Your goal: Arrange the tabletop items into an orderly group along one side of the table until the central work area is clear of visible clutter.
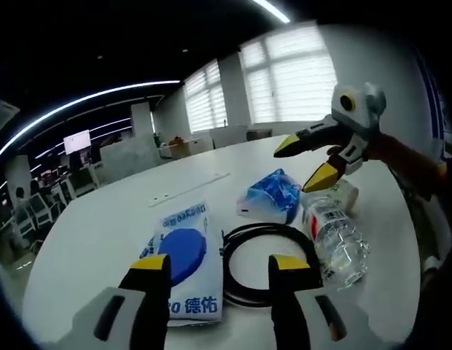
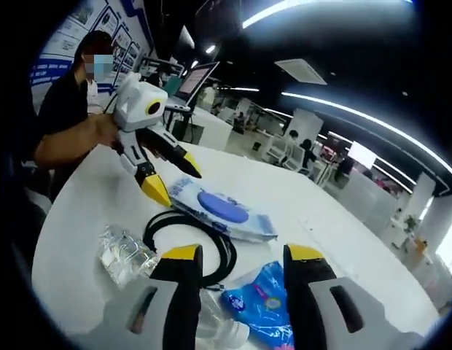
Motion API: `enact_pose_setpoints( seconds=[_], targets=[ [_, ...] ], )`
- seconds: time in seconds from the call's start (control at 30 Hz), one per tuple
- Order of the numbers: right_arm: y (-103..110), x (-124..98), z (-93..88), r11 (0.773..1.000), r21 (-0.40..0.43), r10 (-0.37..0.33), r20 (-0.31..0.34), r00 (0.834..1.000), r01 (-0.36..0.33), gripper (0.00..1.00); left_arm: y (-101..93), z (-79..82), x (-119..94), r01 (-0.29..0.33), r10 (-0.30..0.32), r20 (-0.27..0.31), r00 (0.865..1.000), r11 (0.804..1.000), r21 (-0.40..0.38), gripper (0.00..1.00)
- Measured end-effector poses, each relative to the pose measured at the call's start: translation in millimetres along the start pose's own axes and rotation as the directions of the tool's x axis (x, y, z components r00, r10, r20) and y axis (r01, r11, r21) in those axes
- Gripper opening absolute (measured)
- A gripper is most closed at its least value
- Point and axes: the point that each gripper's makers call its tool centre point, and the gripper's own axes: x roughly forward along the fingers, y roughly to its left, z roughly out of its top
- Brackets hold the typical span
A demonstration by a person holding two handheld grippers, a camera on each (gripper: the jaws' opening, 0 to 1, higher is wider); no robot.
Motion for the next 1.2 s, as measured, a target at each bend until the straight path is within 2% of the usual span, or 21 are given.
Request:
enact_pose_setpoints(
  seconds=[0.2, 0.63, 1.07, 1.13, 1.2],
  targets=[
    [2.2, 6.0, -0.1, 0.998, -0.064, 0.011, -0.018, 1.000, -0.012, 0.41, -0.4, 0.0, 1.4, -0.001, 0.001, -0.018, 1.000, 1.000, 0.014, 0.50],
    [0.3, 22.0, 1.4, 0.984, -0.176, 0.027, -0.059, 0.998, -0.037, 0.41, 0.4, 3.4, 5.4, -0.016, 0.017, -0.021, 1.000, 0.999, 0.043, 0.48],
    [-4.4, 35.1, 0.0, 0.961, -0.273, 0.030, -0.096, 0.995, -0.056, 0.40, 0.7, 4.4, 8.7, -0.027, 0.029, -0.032, 0.999, 0.997, 0.074, 0.44],
    [-7.2, 37.0, 0.4, 0.947, -0.318, 0.018, -0.104, 0.994, -0.051, 0.39, 0.8, 4.4, 8.7, -0.030, 0.033, -0.035, 0.999, 0.996, 0.082, 0.44],
    [-8.5, 39.3, 0.1, 0.942, -0.331, 0.013, -0.112, 0.994, -0.050, 0.39, 1.7, 4.3, 9.0, -0.035, 0.038, -0.038, 0.999, 0.995, 0.090, 0.44]
  ],
)
